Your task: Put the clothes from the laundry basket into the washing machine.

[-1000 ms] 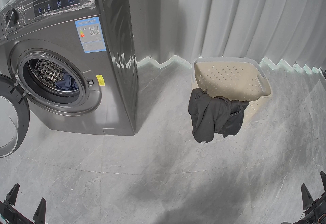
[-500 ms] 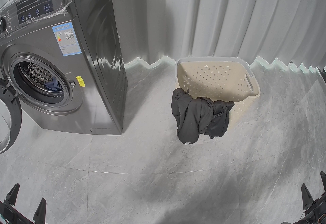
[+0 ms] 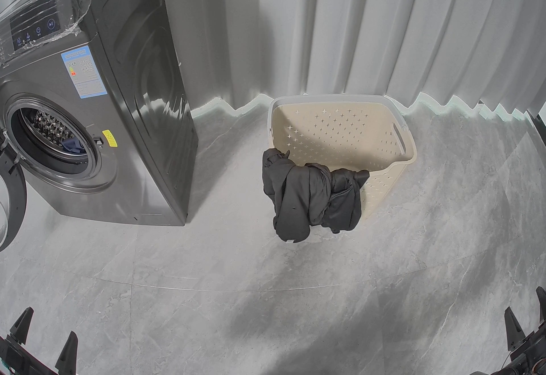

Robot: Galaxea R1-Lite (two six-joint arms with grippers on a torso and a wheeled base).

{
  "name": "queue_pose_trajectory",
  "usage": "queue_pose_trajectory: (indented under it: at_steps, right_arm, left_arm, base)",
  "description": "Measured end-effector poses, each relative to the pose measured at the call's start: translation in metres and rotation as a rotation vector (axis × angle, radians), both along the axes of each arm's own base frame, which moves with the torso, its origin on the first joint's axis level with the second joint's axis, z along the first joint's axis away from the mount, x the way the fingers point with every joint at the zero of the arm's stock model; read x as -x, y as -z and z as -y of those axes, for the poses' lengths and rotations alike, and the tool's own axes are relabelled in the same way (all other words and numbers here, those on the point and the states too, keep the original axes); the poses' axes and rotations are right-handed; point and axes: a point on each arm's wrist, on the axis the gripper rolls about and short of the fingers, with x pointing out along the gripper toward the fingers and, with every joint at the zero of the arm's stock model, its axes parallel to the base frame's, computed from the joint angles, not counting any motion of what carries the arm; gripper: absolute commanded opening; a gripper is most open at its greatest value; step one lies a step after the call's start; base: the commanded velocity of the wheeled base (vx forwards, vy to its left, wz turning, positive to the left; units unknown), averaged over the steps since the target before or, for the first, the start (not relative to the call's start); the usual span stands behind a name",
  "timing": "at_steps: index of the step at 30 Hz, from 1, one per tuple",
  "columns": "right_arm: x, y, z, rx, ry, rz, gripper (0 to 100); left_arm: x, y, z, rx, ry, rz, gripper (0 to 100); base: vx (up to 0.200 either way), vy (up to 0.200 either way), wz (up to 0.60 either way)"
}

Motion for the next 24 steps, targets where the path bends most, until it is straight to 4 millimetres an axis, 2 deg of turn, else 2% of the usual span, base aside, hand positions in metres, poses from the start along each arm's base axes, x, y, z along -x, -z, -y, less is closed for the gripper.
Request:
queue_pose_trajectory:
  at_steps: [11,24]
  right_arm:
    - [0.0,0.0,0.0,0.0,-0.001,0.0,100]
    - [-0.0001,0.0,0.0,-0.001,0.0,-0.001,100]
  left_arm:
    - [0.0,0.0,0.0,0.005,0.001,-0.001,100]
    - [-0.0001,0.0,0.0,0.005,0.001,-0.002,100]
  base:
    - [0.2,0.0,0.0]
    - [0.0,-0.015,0.0]
